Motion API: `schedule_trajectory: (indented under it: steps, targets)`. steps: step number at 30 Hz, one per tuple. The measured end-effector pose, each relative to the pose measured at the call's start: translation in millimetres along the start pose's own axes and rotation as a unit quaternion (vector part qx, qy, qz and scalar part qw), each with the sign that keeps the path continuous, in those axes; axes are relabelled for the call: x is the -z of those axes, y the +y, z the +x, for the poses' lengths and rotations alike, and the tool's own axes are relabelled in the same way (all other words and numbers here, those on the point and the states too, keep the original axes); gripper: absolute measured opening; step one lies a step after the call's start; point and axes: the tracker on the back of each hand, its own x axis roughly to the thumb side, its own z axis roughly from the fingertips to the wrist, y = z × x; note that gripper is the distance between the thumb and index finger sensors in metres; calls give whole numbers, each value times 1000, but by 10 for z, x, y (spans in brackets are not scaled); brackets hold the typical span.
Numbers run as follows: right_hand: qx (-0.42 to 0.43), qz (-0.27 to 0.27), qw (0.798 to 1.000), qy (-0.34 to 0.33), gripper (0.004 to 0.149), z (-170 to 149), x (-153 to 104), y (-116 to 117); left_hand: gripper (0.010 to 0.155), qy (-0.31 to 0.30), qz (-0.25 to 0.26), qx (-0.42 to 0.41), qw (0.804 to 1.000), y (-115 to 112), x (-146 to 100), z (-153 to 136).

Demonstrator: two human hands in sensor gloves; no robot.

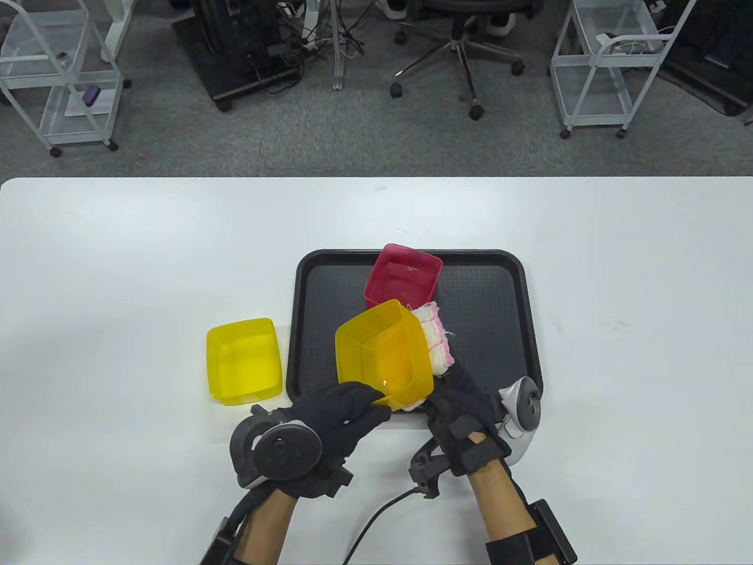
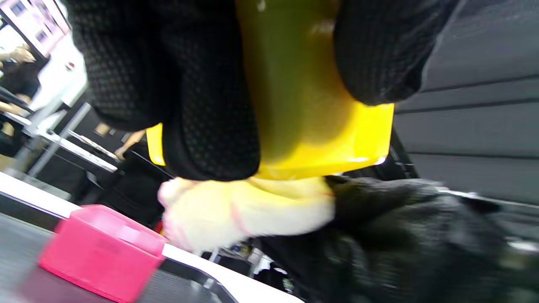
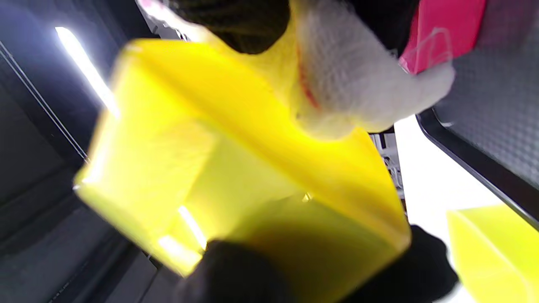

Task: Wipe plastic food containers with dish cloth

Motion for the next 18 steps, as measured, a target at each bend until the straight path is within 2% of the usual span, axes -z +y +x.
schedule_trajectory:
  steps: [3,8,13,18]
  targets:
    - [1,1,1000,11,56,-5,5,-20,40,-15,5,-32,999,-76,6,109]
    - [-18,48,998,45,56,-67,-2,56,40,-17,20,-37,999,-72,5,137]
    - [-19,144,984,101,56,-164,-10,228,40,10,52,24,998,37,-16,9]
    - [-37,188,972,134,55,-201,-16,260,40,28,57,84,994,104,-58,-149]
